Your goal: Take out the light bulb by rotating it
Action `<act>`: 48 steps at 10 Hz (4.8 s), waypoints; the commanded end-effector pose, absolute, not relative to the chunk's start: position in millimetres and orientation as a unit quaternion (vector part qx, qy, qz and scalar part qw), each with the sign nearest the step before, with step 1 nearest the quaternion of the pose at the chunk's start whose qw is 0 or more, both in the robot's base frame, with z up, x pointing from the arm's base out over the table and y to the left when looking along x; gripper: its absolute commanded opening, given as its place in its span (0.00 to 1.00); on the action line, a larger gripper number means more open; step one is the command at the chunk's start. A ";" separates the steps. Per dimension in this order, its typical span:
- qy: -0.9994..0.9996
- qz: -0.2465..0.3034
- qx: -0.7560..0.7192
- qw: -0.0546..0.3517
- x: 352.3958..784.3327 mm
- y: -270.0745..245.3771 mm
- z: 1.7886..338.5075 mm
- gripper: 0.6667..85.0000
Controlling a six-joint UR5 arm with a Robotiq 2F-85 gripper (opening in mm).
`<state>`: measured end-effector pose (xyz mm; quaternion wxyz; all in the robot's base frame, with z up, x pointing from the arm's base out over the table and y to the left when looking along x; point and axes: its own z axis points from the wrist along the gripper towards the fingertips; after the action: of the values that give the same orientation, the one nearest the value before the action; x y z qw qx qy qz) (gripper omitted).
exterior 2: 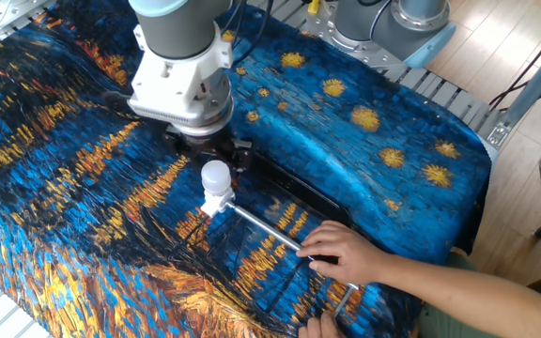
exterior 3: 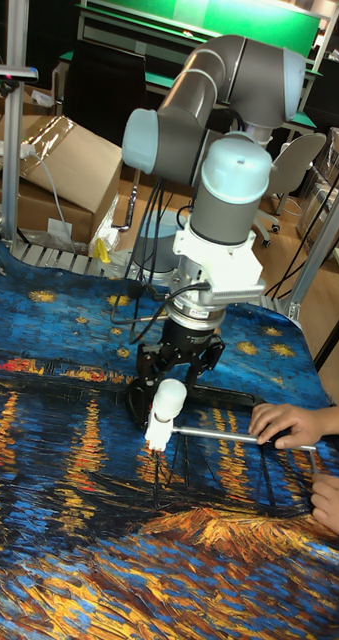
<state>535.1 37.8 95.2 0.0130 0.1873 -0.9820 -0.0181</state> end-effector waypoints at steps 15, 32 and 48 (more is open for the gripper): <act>-0.997 -0.012 0.070 0.018 540.9 39.5 88.9 0.52; -0.877 0.072 0.476 -0.010 568.7 7.8 89.7 0.15; -0.802 0.080 0.592 0.000 568.7 -0.8 89.6 1.00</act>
<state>569.8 6.5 88.9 -0.0057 0.5724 -0.8152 0.0884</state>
